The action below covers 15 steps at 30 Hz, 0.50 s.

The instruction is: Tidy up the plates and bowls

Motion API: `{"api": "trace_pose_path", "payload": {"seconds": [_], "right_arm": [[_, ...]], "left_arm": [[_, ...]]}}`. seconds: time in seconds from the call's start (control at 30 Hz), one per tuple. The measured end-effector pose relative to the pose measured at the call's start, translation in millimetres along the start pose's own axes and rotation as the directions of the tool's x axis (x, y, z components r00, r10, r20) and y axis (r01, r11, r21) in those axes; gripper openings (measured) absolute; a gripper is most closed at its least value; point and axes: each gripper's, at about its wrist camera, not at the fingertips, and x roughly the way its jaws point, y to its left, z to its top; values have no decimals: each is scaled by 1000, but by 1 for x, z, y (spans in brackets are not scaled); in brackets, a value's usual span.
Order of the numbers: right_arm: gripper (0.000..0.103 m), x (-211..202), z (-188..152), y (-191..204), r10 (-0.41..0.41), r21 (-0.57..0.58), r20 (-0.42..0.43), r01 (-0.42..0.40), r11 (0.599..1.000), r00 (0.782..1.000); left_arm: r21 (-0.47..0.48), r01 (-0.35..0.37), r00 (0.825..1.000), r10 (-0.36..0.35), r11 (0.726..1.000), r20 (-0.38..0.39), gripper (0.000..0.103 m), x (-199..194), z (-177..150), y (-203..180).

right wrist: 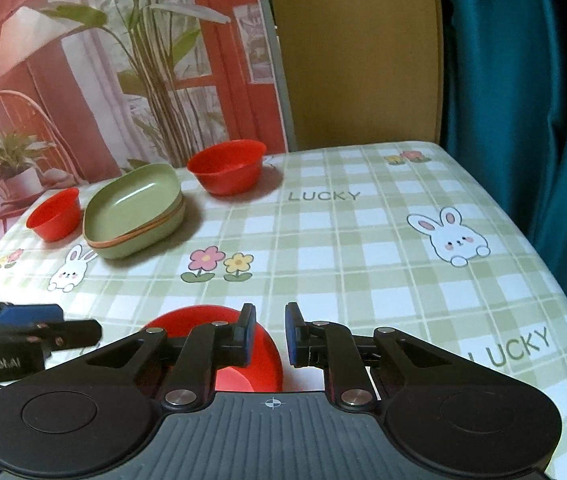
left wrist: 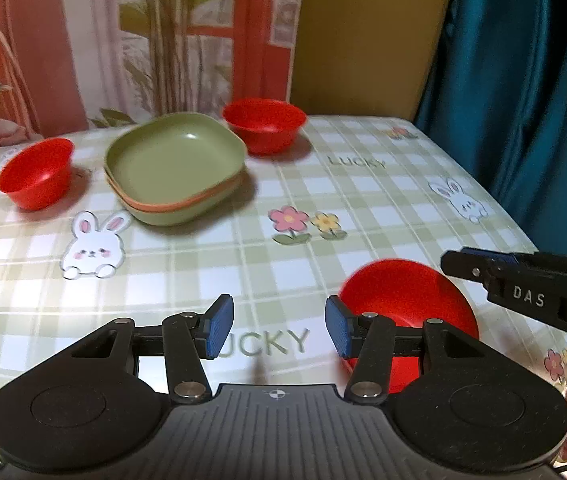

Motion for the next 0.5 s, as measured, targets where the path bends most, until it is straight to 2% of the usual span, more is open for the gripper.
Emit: {"api": "trace_pose_path", "payload": {"seconds": [0.5], "right_arm": [[16,4,-19,-12,23,54,-42,-20,998,999]], "left_arm": [[14,56,997,-56,998,-51,53,20,-10,-15]]}}
